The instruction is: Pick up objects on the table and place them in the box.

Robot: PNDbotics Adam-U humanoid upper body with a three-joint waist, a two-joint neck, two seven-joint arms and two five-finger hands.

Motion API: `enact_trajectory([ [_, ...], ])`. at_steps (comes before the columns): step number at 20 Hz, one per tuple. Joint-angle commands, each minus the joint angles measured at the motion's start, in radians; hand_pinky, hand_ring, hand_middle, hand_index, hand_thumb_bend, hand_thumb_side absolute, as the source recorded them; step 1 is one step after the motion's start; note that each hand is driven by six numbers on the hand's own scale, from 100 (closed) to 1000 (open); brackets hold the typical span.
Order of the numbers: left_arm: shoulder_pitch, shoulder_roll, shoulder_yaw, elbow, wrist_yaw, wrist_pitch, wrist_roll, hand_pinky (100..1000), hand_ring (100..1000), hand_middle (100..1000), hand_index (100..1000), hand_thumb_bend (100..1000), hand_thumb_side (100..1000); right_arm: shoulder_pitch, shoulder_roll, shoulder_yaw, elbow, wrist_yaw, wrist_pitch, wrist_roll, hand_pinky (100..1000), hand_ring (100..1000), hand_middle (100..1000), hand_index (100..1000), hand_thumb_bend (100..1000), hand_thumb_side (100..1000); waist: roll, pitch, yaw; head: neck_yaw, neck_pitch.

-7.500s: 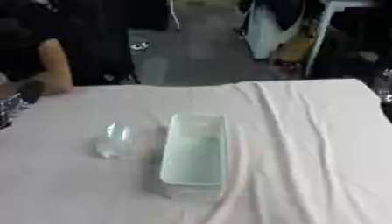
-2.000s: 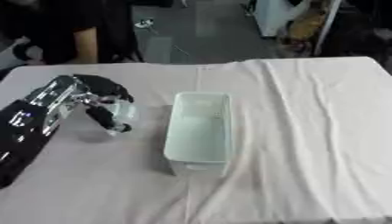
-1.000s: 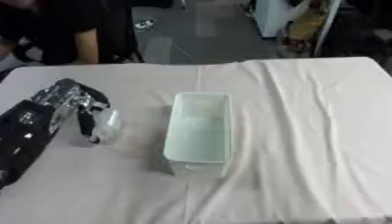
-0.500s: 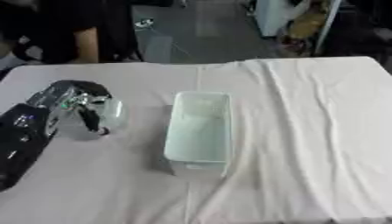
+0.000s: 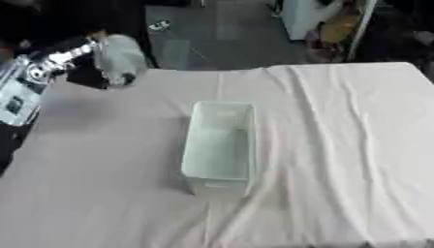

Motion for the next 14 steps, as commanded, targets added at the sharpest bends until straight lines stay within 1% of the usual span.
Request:
enact_trajectory([
  [1,-0.012,0.003,0.033,-0.077,0.173,-0.006,0.078,100,100,100,103,100,571,-0.009,-0.016,-0.009,-0.015,0.003,0.000,-0.004,704,837,913,949,100,522,-0.002,-0.011,0.002,-0.008,-0.011],
  [2,-0.013,-0.003,0.033,-0.094,0.205,-0.010,0.090,100,100,100,104,100,576,-0.008,-0.016,-0.009,-0.015,0.003,0.000,-0.004,704,837,913,949,100,522,-0.003,-0.011,0.002,-0.007,-0.010],
  [4,-0.017,-0.014,0.026,-0.122,0.234,-0.010,0.101,100,100,100,104,100,577,-0.008,-0.017,-0.008,-0.015,0.003,-0.001,-0.004,704,837,913,949,100,521,-0.003,-0.012,0.003,-0.006,-0.011],
  [7,-0.034,-0.047,-0.004,-0.149,0.231,0.001,0.089,100,100,100,105,100,571,-0.008,-0.017,-0.007,-0.015,0.002,-0.001,-0.003,705,837,912,949,100,520,-0.004,-0.013,0.001,-0.003,-0.012],
  [9,-0.052,-0.075,-0.035,-0.158,0.210,0.011,0.065,100,100,100,105,100,565,-0.009,-0.016,-0.007,-0.015,0.001,-0.002,-0.003,705,837,912,949,100,520,-0.005,-0.013,-0.001,-0.002,-0.013],
  [10,-0.059,-0.106,-0.041,-0.159,0.218,0.013,0.051,100,100,100,106,100,548,-0.009,-0.015,-0.006,-0.015,0.001,-0.002,-0.003,705,837,912,949,100,520,-0.006,-0.013,-0.001,-0.001,-0.013],
  [13,-0.103,-0.146,-0.114,-0.140,0.131,0.035,0.005,100,100,100,107,100,529,-0.010,-0.015,-0.004,-0.015,-0.001,-0.003,-0.001,705,837,912,949,100,520,-0.005,-0.013,-0.005,0.004,-0.013],
  [14,-0.119,-0.163,-0.141,-0.127,0.090,0.040,-0.013,100,100,100,109,100,501,-0.011,-0.014,-0.003,-0.015,-0.002,-0.004,0.000,705,837,912,949,100,520,-0.005,-0.013,-0.006,0.007,-0.013],
])
